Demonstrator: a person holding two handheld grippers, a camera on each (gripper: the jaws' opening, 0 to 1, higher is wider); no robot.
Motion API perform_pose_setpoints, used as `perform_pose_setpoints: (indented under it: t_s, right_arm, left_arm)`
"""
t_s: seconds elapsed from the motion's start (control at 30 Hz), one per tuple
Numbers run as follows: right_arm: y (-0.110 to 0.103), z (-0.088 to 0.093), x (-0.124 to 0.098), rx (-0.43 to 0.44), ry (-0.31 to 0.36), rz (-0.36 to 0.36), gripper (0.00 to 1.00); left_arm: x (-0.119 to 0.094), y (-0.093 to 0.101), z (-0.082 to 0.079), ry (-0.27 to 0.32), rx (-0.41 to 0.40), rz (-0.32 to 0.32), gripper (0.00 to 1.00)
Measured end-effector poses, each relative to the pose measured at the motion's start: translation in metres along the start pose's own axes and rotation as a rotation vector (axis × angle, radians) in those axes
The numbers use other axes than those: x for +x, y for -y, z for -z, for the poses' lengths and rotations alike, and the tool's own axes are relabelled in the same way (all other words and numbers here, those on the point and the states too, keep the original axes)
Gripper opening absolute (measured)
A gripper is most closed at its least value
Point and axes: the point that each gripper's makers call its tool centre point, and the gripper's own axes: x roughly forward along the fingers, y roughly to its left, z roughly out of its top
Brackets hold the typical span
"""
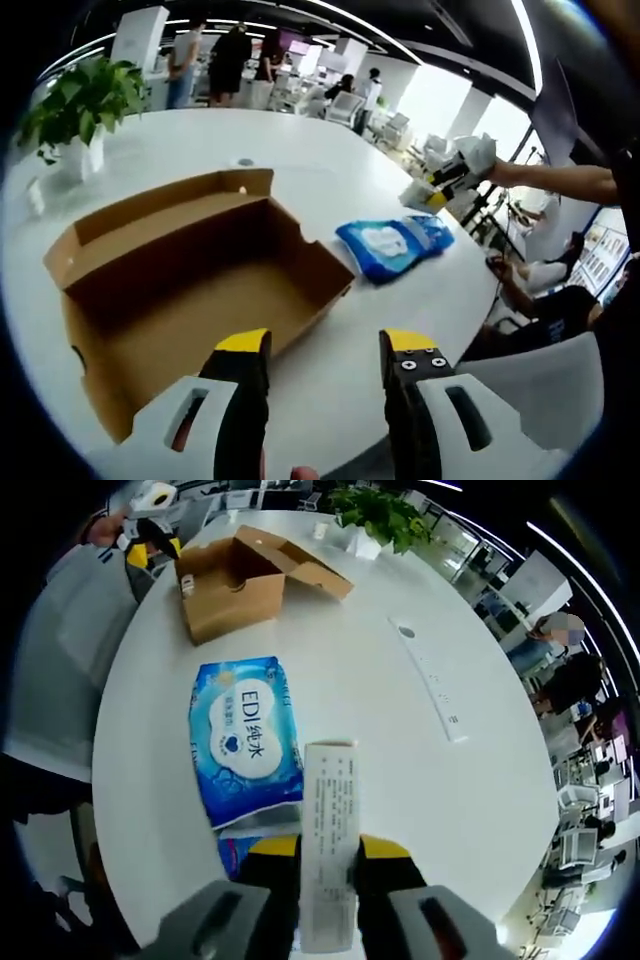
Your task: Operate the shoe box by opening the lid, removing the specified soft item, and placing it in the target area until the item is outside and the box remains undamaged.
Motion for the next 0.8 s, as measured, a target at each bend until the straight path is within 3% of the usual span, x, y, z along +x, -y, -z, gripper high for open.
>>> perform_pose_setpoints:
  t_s: [0.47, 0.8]
  right_arm:
    - [0.021, 0.008, 0.018, -0.033, -0.025, -0.002, 0.17]
    - [0.022, 0.016, 0.036, -0.08, -0.056, -0.018, 0.17]
  left_arm:
    - [-0.005, -0.009, -0.003, -0.003, -0.002, -0.023, 0.44]
    - [-0.004, -0.014, -0.003, -0.001, -0.017, -0.034, 0.44]
